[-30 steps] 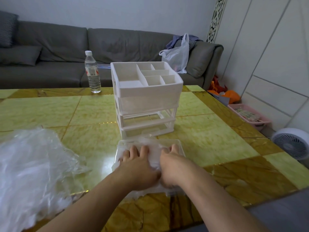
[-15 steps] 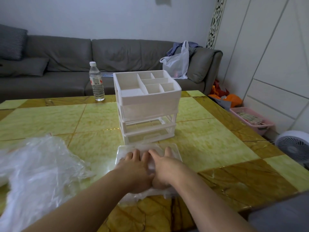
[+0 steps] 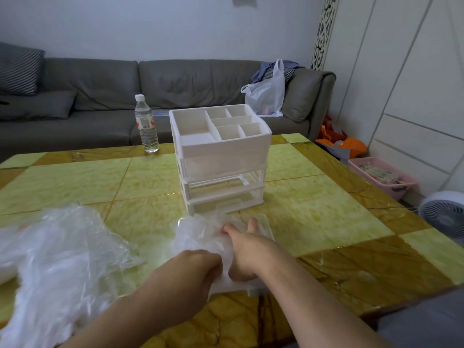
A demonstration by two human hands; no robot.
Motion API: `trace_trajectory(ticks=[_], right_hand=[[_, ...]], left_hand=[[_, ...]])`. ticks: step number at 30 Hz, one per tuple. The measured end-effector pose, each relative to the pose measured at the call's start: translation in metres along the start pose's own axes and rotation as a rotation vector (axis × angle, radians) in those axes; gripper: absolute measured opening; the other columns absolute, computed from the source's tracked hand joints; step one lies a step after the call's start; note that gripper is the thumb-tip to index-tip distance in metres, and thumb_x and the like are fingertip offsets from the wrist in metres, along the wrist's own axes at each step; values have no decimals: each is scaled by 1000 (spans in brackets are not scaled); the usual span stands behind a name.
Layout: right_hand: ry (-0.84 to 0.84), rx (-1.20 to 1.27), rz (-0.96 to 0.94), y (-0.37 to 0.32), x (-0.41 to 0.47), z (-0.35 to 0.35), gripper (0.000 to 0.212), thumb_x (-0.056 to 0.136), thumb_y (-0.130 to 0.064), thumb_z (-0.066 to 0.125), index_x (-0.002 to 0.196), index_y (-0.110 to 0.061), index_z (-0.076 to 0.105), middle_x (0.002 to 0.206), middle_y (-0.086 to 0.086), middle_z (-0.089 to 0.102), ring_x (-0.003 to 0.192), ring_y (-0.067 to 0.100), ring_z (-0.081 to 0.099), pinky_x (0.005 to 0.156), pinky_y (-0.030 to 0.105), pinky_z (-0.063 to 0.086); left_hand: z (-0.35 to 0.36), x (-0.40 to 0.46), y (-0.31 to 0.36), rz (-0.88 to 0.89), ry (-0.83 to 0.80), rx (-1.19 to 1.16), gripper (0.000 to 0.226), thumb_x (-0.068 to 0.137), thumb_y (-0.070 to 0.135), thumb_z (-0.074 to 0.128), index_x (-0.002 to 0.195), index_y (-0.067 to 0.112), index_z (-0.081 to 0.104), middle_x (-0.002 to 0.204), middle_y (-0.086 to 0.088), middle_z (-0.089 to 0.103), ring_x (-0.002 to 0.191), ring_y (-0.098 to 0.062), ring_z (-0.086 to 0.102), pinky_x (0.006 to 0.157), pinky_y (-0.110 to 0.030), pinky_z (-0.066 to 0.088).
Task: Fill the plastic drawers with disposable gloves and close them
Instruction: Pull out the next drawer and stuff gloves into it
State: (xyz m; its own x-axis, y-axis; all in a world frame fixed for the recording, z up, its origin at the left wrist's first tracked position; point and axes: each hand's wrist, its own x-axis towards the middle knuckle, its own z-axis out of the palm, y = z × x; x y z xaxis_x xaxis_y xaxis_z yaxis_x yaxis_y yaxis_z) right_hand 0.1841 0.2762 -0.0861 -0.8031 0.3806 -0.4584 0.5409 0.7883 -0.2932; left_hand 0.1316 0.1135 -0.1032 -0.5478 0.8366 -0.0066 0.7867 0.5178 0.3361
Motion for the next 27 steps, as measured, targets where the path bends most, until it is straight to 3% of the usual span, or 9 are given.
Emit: trace_trajectory(ticks=[4, 9, 11, 14, 17, 20, 22, 24, 27], right_hand=[[26, -36, 51, -1, 6, 3, 112, 92, -6, 71, 165, -28, -11, 171, 17, -19, 149, 46, 36, 106, 47, 49], [101, -15, 78, 0, 13, 7, 131, 86, -10, 82, 161, -15, -25, 168, 17, 5, 132, 36, 53, 89, 38, 49], [128, 28, 58, 1, 12, 6, 124, 85, -7, 80, 160, -12, -18, 162, 17, 21, 113, 31, 61, 71, 33, 49], [177, 73, 31, 5, 9, 6, 112, 84, -6, 80, 156, -13, -5, 154, 14, 28, 91, 25, 58, 52, 28, 38], [184, 63, -14, 7, 8, 10, 112, 83, -6, 81, 159, -24, 0, 155, 9, 21, 95, 26, 56, 66, 31, 47], [152, 38, -61, 8, 9, 10, 97, 85, -10, 79, 157, -31, 17, 157, 5, 22, 119, 34, 59, 85, 39, 51], [69, -9, -61, 4, 10, 6, 98, 84, -8, 78, 157, -39, 20, 161, 3, 13, 134, 39, 52, 94, 44, 52], [21, -89, -73, 5, 14, 5, 94, 86, -7, 76, 160, -33, 23, 165, 8, 8, 139, 39, 48, 99, 45, 54], [135, -154, -99, 5, 19, 11, 62, 95, -24, 70, 149, -17, 40, 156, 14, 34, 130, 41, 52, 93, 45, 52]], left_hand=[[-8, 22, 7, -185, -169, -10, 9, 98, 27, 50, 94, 27, 58, 96, 11, 64, 83, -8, 57, 68, -20, 46], [-4, 41, 20, -235, -291, -42, 15, 97, 35, 62, 105, 24, 56, 109, 1, 62, 89, -14, 53, 70, -23, 40], [0, 43, 20, -289, -293, -36, 33, 94, 39, 63, 121, 19, 57, 118, -3, 64, 94, -17, 54, 74, -26, 42], [-2, 42, 21, -311, -303, -65, 26, 93, 35, 61, 113, 21, 56, 107, 0, 60, 92, -16, 53, 68, -25, 40], [-9, 37, 23, -291, -283, -121, 16, 94, 34, 62, 91, 26, 49, 95, 8, 56, 77, -6, 47, 60, -18, 34], [-19, 26, 30, -285, -173, -85, 17, 95, 31, 57, 82, 29, 47, 92, 10, 55, 81, -6, 53, 64, -19, 40], [-25, 22, 40, -259, -15, 128, 8, 94, 30, 53, 93, 26, 46, 104, 2, 54, 97, -17, 55, 79, -28, 45], [-25, 23, 50, -197, 119, 263, 19, 90, 23, 52, 108, 23, 44, 114, -1, 45, 110, -22, 47, 91, -31, 42], [-14, 40, 46, -172, 92, 233, 38, 86, 13, 54, 122, 17, 40, 122, -5, 35, 116, -25, 40, 94, -31, 43]])
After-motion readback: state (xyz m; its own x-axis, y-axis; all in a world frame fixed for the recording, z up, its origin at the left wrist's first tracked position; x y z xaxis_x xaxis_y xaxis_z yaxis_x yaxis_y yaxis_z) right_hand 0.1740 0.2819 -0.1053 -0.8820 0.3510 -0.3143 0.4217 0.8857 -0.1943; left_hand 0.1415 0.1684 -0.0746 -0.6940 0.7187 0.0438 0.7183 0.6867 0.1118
